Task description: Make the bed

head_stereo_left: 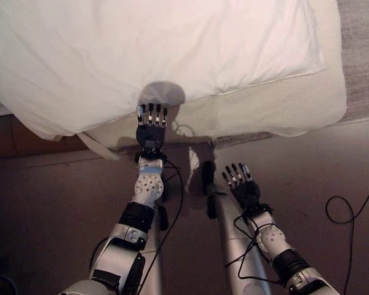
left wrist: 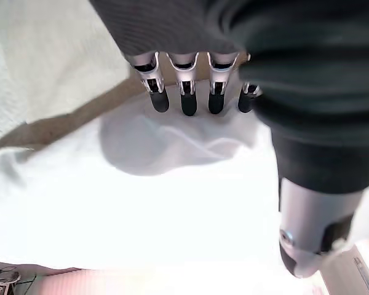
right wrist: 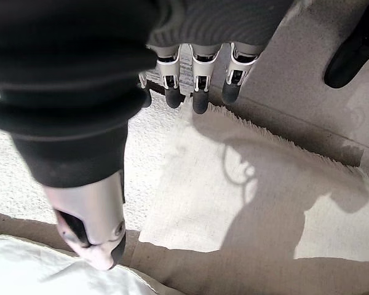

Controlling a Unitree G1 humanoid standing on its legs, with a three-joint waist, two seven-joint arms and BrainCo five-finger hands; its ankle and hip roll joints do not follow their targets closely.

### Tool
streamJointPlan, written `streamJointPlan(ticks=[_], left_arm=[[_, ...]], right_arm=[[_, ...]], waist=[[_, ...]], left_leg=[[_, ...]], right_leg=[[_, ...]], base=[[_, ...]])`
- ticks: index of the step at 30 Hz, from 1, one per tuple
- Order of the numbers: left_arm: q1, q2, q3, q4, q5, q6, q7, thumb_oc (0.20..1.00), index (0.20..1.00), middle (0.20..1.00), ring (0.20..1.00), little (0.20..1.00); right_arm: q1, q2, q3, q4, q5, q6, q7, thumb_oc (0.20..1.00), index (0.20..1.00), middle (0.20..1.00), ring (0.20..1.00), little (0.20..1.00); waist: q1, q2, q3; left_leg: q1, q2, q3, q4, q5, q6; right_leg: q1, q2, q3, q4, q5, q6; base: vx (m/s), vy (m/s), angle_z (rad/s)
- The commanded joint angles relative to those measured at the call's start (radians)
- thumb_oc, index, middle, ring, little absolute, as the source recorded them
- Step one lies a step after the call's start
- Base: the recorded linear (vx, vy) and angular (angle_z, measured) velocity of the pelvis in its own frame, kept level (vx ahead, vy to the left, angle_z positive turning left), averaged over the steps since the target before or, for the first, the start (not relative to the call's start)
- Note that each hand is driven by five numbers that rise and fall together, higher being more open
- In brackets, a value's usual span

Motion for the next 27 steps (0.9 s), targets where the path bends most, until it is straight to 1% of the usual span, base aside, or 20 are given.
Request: streamJointPlan(ticks=[1, 8, 11, 13, 16, 17, 18, 19, 20, 21, 25, 27], left_arm=[[-0.012, 0.013, 0.021, -0.052, 0.059, -0.061, -0.021, 1.000, 1.000, 1.000, 1.000, 1.000], [-0.013, 0.026, 0.029, -0.086, 0.100, -0.084, -0.017, 1.000, 1.000, 1.000, 1.000, 1.000], [-0.024, 0.027, 0.037, -0.078, 0.112, -0.105, 0.011, 1.000, 1.000, 1.000, 1.000, 1.000], [-0.038, 0.019, 0.035, -0.061, 0.121, -0.133, 0.065, 1.000, 1.000, 1.000, 1.000, 1.000], [-0.047, 0.016, 0.027, -0.032, 0.174, -0.149, 0.166, 1.000, 1.000, 1.000, 1.000, 1.000], [-0.047, 0.016, 0.027, -0.032, 0.174, -0.149, 0.167, 1.000, 1.000, 1.000, 1.000, 1.000], [-0.050, 0.012, 0.024, -0.016, 0.198, -0.150, 0.226, 1.000, 1.000, 1.000, 1.000, 1.000], [-0.050, 0.011, 0.024, -0.017, 0.200, -0.150, 0.227, 1.000, 1.000, 1.000, 1.000, 1.000], [-0.051, 0.000, 0.022, -0.008, 0.214, -0.152, 0.279, 1.000, 1.000, 1.000, 1.000, 1.000], [-0.049, -0.006, 0.022, -0.010, 0.224, -0.152, 0.300, 1.000, 1.000, 1.000, 1.000, 1.000], [-0.028, -0.024, 0.023, -0.008, 0.247, -0.137, 0.370, 1.000, 1.000, 1.000, 1.000, 1.000], [-0.021, -0.031, 0.021, 0.001, 0.235, -0.132, 0.395, 1.000, 1.000, 1.000, 1.000, 1.000]], right_arm=[[0.090, 0.004, 0.037, -0.041, -0.024, 0.013, 0.010, 1.000, 1.000, 1.000, 1.000, 1.000], [0.101, 0.013, 0.047, -0.033, -0.028, 0.015, 0.006, 1.000, 1.000, 1.000, 1.000, 1.000], [0.100, 0.016, 0.058, -0.039, -0.023, 0.017, 0.002, 1.000, 1.000, 1.000, 1.000, 1.000], [0.094, 0.015, 0.066, -0.036, -0.022, 0.017, -0.007, 1.000, 1.000, 1.000, 1.000, 1.000], [0.086, 0.014, 0.074, -0.036, -0.021, 0.018, -0.022, 1.000, 1.000, 1.000, 1.000, 1.000], [0.086, 0.014, 0.074, -0.036, -0.021, 0.018, -0.022, 1.000, 1.000, 1.000, 1.000, 1.000], [0.079, 0.010, 0.076, -0.038, -0.018, 0.021, -0.031, 1.000, 1.000, 1.000, 1.000, 1.000], [0.079, 0.010, 0.076, -0.038, -0.018, 0.021, -0.032, 1.000, 1.000, 1.000, 1.000, 1.000], [0.071, 0.007, 0.076, -0.036, -0.013, 0.024, -0.042, 1.000, 1.000, 1.000, 1.000, 1.000], [0.068, 0.007, 0.074, -0.039, -0.012, 0.024, -0.044, 1.000, 1.000, 1.000, 1.000, 1.000], [0.058, -0.001, 0.071, -0.055, -0.009, 0.031, -0.057, 1.000, 1.000, 1.000, 1.000, 1.000], [0.052, -0.005, 0.073, -0.063, -0.012, 0.033, -0.067, 1.000, 1.000, 1.000, 1.000, 1.000]], waist=[[0.009, 0.013, -0.092], [0.008, 0.013, -0.098], [0.009, 0.011, -0.100], [0.008, 0.012, -0.101], [0.009, 0.015, -0.099], [0.009, 0.015, -0.099], [0.009, 0.018, -0.096], [0.009, 0.018, -0.096], [0.010, 0.022, -0.093], [0.010, 0.025, -0.091], [0.014, 0.032, -0.081], [0.015, 0.035, -0.078]], left_leg=[[-0.043, -0.025, 0.010, 0.023, -0.043, 0.015], [-0.049, -0.023, 0.006, 0.025, -0.043, 0.013], [-0.050, -0.022, 0.007, 0.025, -0.044, 0.013], [-0.053, -0.022, 0.008, 0.026, -0.043, 0.013], [-0.051, -0.023, 0.007, 0.020, -0.039, 0.015], [-0.051, -0.023, 0.007, 0.020, -0.039, 0.015], [-0.055, -0.023, 0.007, 0.026, -0.039, 0.016], [-0.055, -0.023, 0.006, 0.026, -0.039, 0.016], [-0.056, -0.025, 0.006, 0.027, -0.038, 0.017], [-0.056, -0.025, 0.006, 0.025, -0.036, 0.016], [-0.055, -0.026, 0.004, 0.023, -0.033, 0.017], [-0.058, -0.027, 0.002, 0.025, -0.032, 0.019]], right_leg=[[-0.005, -0.015, 0.000, -0.043, 0.010, 0.104], [-0.009, -0.011, -0.001, -0.043, 0.009, 0.103], [-0.010, -0.010, 0.000, -0.044, 0.009, 0.103], [-0.012, -0.010, -0.001, -0.044, 0.013, 0.104], [-0.011, -0.012, -0.003, -0.046, 0.015, 0.105], [-0.011, -0.012, -0.003, -0.046, 0.015, 0.105], [-0.012, -0.013, -0.002, -0.044, 0.015, 0.104], [-0.012, -0.013, -0.003, -0.044, 0.014, 0.104], [-0.013, -0.014, -0.003, -0.041, 0.014, 0.102], [-0.013, -0.014, -0.004, -0.040, 0.015, 0.102], [-0.012, -0.016, -0.006, -0.040, 0.018, 0.102], [-0.014, -0.018, -0.008, -0.038, 0.018, 0.101]], base=[[0.00, 0.000, 0.00], [0.00, 0.000, 0.00], [0.00, 0.000, 0.00], [0.00, 0.000, 0.00], [0.01, -0.001, -0.02], [0.00, 0.000, 0.00], [0.00, 0.000, 0.00], [0.00, 0.000, 0.00], [0.00, 0.000, 0.00], [0.00, 0.000, 0.00], [0.00, 0.000, 0.00], [0.00, 0.000, 0.00]])
